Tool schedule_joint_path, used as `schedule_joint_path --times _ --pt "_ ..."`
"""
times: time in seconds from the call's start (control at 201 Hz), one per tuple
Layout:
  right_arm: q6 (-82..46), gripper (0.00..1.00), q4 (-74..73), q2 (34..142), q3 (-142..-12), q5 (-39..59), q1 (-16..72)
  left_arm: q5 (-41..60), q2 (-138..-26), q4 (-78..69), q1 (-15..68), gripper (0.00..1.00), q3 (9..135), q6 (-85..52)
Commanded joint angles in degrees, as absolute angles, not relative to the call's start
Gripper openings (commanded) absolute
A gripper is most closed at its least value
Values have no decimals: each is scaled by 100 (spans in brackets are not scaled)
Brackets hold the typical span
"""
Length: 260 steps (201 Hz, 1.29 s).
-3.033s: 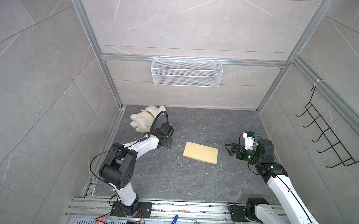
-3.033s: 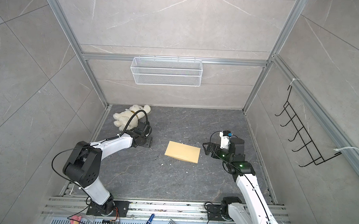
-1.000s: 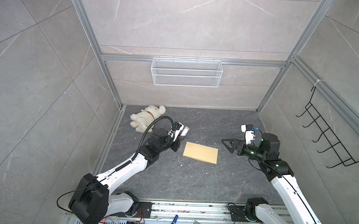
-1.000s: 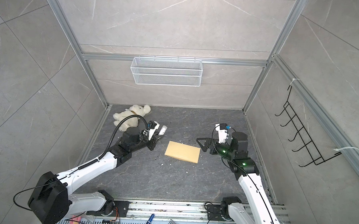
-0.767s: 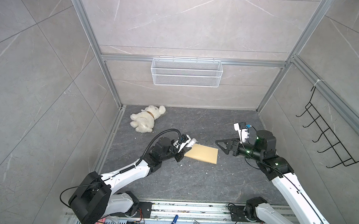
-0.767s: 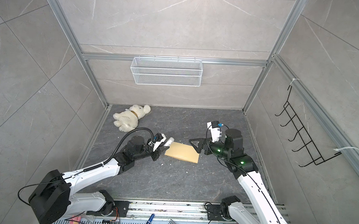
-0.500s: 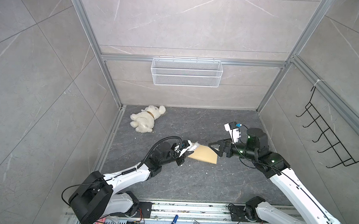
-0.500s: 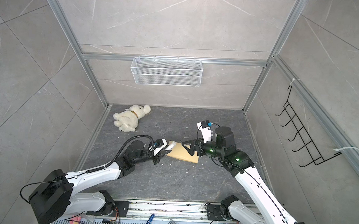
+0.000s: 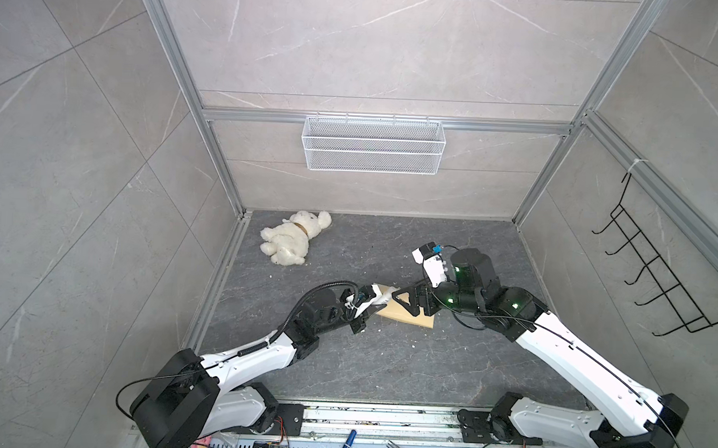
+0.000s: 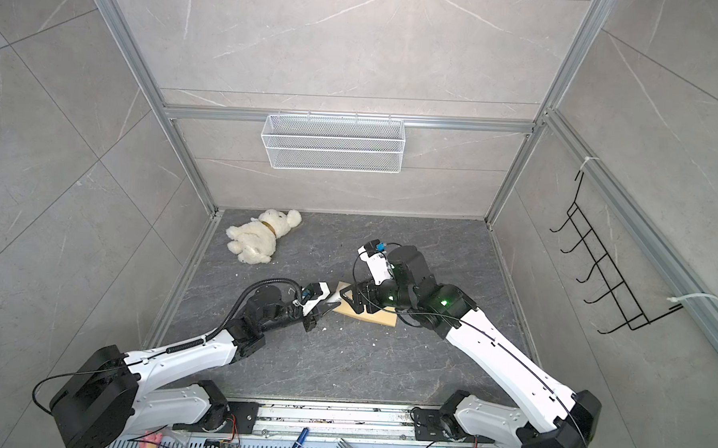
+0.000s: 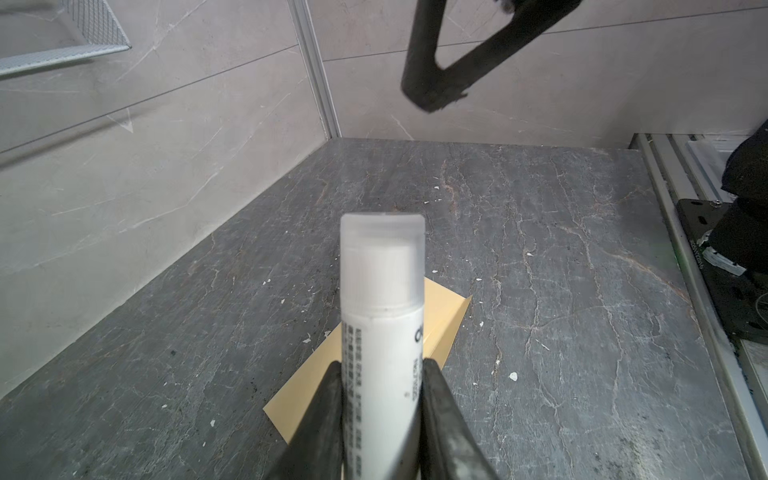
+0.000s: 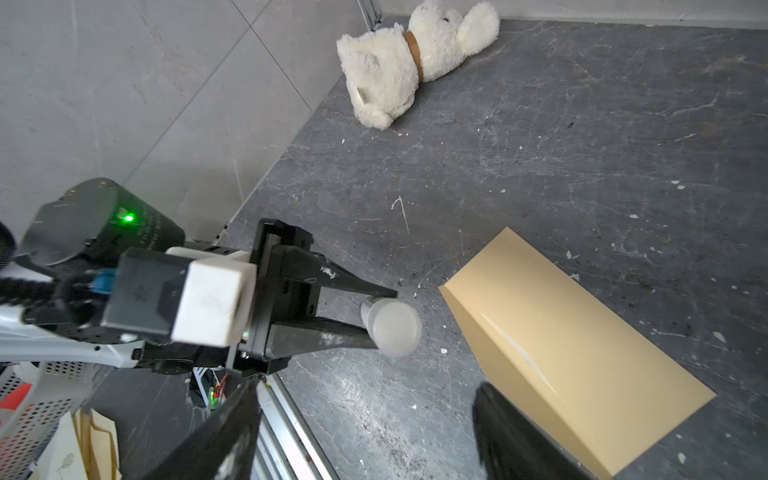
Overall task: Place the letter into the envelope and seal it
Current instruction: 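Carry the glue stick over the envelope with left gripper while right gripper approaches, then grasp the glue stick cap with the right gripper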
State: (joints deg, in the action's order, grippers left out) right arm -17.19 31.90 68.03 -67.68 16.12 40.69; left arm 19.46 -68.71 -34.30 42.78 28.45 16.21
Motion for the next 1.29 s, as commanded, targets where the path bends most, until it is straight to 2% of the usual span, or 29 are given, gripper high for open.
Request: schedule_joint_path --times 0.0,0.11,0.418,0.548,0.846,0.901,0.966,1.071,1.175,1.29 --pt "-1669 73 3345 7097 -7035 1327 4206 2205 -6724 -3819 4295 0 2852 1795" --pt "-1711 67 3287 7292 -7111 1244 4301 2264 -6732 -3823 4291 0 2858 1822" --pt "-1889 42 3323 7684 -7233 1212 4315 2312 -6667 -3828 4293 0 2832 1862" --pt "-1916 37 3313 7758 -7234 1428 4320 2276 -6688 -3821 4295 0 2847 1856" --pt "-1866 9 3318 7876 -7234 1485 4311 2310 -6809 -3766 4297 0 2930 1824" --pt "-1842 5 3313 7895 -7226 1498 4314 2320 -6820 -3695 4290 9 2967 1798" --pt "-1828 4 3301 7907 -7223 1521 4315 2325 -6829 -3631 4296 27 3022 1751" --pt "-1811 2 3231 7908 -7221 1633 4315 2348 -6835 -3544 4291 45 3082 1712" --pt "-1804 2 3210 7912 -7241 1695 4314 2376 -6857 -3515 4297 47 3126 1695" --pt "-1793 2 3201 7947 -7241 1729 4306 2371 -6932 -3551 4293 45 3153 1659"
